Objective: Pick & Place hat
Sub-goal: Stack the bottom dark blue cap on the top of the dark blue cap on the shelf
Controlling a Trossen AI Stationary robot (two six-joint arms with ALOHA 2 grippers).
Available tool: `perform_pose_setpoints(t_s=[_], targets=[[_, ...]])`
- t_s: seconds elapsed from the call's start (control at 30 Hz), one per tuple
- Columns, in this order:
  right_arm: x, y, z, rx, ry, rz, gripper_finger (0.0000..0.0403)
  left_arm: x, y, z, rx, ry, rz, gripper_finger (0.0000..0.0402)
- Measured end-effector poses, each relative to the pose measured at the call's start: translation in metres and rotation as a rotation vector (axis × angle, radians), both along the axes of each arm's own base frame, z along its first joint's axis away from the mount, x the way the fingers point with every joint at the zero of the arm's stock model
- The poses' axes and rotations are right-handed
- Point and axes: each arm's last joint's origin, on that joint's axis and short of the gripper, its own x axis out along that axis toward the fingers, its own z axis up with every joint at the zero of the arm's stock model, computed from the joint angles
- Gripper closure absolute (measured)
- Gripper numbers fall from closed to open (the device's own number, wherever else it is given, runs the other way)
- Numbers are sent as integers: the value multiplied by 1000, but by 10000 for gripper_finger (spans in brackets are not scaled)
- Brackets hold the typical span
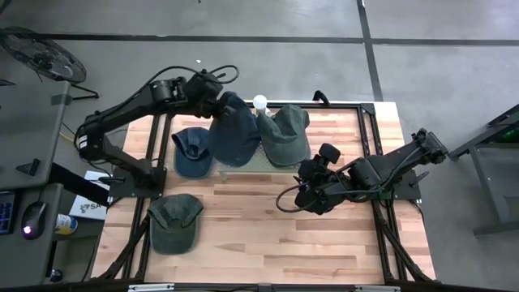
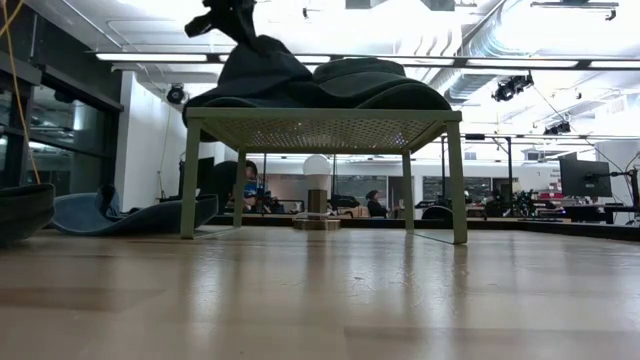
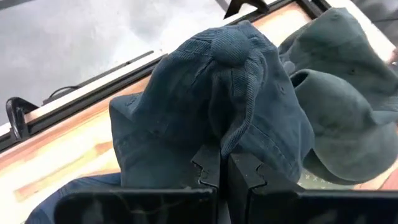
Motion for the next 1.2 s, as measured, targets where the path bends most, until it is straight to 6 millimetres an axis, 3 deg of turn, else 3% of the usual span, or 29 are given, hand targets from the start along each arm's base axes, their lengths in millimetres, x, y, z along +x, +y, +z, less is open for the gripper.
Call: perform_pose_setpoints(t_s=[0.5, 1.0, 1.2], targets=[[0, 0, 0, -1, 0, 0, 190, 39, 10, -35, -143, 75, -56, 401], [0, 0, 0, 0, 0, 1, 190, 44, 8, -35, -218, 26, -129, 400], [0, 0, 0, 4, 2, 3, 190, 43, 8, -35, -203, 36, -147, 374]])
